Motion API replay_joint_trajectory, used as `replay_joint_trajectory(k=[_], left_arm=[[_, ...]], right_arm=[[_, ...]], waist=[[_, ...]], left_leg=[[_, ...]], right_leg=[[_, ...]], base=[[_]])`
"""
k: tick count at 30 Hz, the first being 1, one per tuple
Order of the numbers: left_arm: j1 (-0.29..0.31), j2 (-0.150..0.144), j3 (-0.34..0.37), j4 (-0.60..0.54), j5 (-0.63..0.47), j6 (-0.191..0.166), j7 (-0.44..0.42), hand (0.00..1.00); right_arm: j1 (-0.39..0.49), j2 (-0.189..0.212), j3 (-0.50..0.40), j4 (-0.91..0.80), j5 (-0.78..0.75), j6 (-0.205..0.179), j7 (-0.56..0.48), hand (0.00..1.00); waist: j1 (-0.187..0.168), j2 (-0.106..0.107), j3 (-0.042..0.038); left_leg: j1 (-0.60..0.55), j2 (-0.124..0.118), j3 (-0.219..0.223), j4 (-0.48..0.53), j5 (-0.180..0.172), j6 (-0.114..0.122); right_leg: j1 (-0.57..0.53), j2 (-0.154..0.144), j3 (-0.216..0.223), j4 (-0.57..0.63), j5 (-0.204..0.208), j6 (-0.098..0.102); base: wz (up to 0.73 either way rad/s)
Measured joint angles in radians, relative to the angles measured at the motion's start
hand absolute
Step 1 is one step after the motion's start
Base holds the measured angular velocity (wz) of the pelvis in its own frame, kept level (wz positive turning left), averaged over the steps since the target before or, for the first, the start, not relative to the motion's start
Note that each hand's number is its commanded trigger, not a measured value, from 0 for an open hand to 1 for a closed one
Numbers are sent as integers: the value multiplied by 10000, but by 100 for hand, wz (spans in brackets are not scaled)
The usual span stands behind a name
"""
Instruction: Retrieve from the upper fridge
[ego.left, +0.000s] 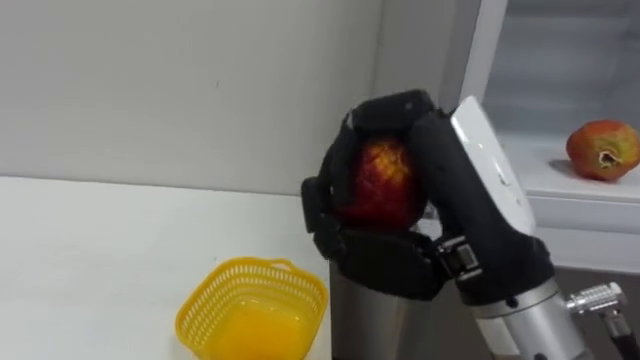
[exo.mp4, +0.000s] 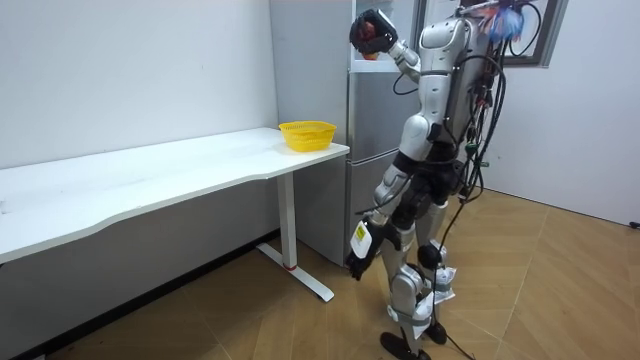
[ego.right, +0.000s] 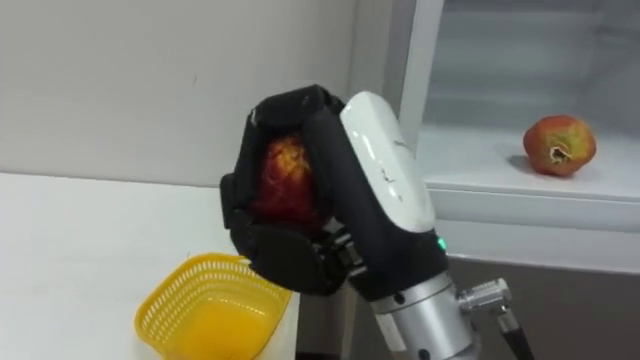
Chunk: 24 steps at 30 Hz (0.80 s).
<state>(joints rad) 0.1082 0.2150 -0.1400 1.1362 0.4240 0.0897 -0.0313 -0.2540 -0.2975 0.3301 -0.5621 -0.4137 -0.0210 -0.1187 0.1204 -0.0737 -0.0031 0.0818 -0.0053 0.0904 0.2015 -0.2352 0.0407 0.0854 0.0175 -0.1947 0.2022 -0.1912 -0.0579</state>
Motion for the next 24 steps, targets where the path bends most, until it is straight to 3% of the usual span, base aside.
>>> replay_joint_trajectory(k=[4, 11, 17, 24], left_arm=[[-83, 8, -23, 404, 2, -30, 1, 0], [-130, 44, -29, 614, 2, -21, -216, 0], [-203, 71, -12, 627, 4, -6, -409, 0], [-275, 85, 16, 590, 51, 14, -410, 0]], right_arm=[[-115, 269, 325, 393, -262, -38, 65, 100], [-198, 333, 1118, 1832, -930, 31, 296, 100], [-352, 383, 1306, 2585, -1177, 25, 410, 100], [-788, 635, 1482, 3811, -1887, 207, 315, 100]], waist=[[316, -29, 20], [843, -94, 188], [1312, -204, 138], [1358, -299, 108]], left_leg=[[67, -9, -103, 2, 1, 1], [-34, -64, -369, 44, 22, -8], [-249, -91, -514, 155, 45, 11], [-251, -126, -824, 254, 48, 15]], right_leg=[[81, -4, -49, -11, -1, 1], [93, -56, -363, -12, -4, 7], [-7, -105, -604, -14, -5, 8], [155, -152, -981, -21, -6, 10]], base=[[7], [10], [11], [14]])
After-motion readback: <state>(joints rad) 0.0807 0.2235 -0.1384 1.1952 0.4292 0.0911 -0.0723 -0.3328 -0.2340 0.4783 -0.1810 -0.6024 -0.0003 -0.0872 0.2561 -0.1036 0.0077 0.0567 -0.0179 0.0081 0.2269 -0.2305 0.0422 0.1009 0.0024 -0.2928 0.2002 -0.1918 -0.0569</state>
